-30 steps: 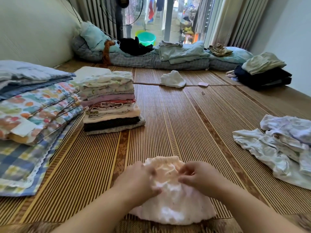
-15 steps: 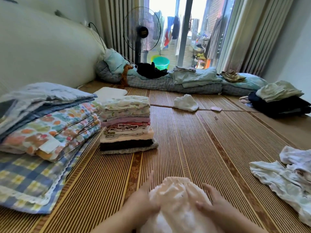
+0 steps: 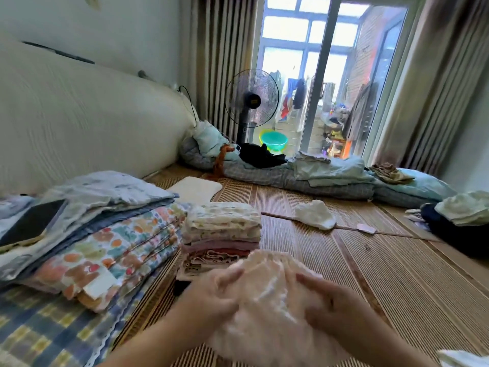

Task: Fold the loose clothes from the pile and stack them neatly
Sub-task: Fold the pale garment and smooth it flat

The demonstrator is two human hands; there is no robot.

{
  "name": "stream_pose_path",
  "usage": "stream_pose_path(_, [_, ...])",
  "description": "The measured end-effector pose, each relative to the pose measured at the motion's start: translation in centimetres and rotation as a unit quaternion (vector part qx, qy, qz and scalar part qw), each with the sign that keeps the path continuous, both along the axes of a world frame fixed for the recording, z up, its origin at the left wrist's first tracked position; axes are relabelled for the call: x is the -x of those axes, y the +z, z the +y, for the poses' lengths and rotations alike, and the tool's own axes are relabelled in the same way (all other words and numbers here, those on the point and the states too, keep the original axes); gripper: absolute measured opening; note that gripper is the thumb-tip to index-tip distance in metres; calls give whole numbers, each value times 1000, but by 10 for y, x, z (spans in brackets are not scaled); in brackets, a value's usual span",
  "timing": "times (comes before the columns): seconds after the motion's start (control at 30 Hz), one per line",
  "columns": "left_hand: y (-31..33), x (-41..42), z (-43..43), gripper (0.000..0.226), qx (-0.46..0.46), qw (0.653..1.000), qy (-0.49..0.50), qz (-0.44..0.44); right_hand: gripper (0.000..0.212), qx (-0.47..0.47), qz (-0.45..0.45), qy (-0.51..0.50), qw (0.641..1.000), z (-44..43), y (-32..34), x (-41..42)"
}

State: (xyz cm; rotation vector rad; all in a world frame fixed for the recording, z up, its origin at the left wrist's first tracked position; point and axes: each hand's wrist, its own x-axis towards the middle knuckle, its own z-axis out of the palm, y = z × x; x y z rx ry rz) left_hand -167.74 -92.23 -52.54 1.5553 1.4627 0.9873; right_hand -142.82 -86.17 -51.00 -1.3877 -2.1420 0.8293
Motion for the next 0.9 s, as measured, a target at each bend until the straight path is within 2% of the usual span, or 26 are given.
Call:
stream_pose_path(0.03, [17, 9, 14, 58, -45, 999, 11, 11, 67, -13, -3, 3, 1000, 3, 15, 13])
stream_pose_path(0.07, [35, 21, 31, 59, -79, 996, 33, 37, 65, -48, 32, 7, 998, 26, 29, 26])
stream_pose_path(0.2, [85, 69, 102, 75, -151, 977, 102, 110, 65, -98, 53, 9, 994, 104, 79, 85])
stream_pose_path(0.27, [93, 85, 138, 82, -142, 973, 122, 137, 67, -117, 47, 1, 992, 141, 85, 115])
stream_pose_path(0.37, [81, 104, 186, 76, -137, 971, 114, 160, 60, -106, 39, 6, 994, 188, 72, 147])
stream_pose_path(0.43, [58, 113, 212, 67, -103, 976, 81, 175, 50, -62, 16, 21, 998, 213, 55, 160])
stream_pose_path(0.5, [32, 120, 230, 55, -44, 977, 66, 199, 42, 22, 14, 19, 999, 227, 33, 164])
stream_pose_path(0.53, [20, 121, 234, 56, -14, 978, 53, 202, 46, 44, -2, 20, 999, 232, 24, 163])
stream_pose_path(0.6, [-1, 124, 238, 92, 45, 966, 35, 254, 83, 41, -95, 28, 994, 242, 8, 157])
stream_pose_path(0.67, [-15, 122, 234, 122, 64, 939, 39, 334, 107, 20, -163, 38, 986, 245, -4, 149])
stream_pose_path(0.77, [-31, 117, 221, 130, 48, 938, 26, 341, 123, 24, -193, 49, 980, 239, -20, 139])
stream_pose_path(0.9, [-44, 106, 207, 133, 62, 926, 42, 369, 125, -2, -209, 46, 977, 228, -33, 133])
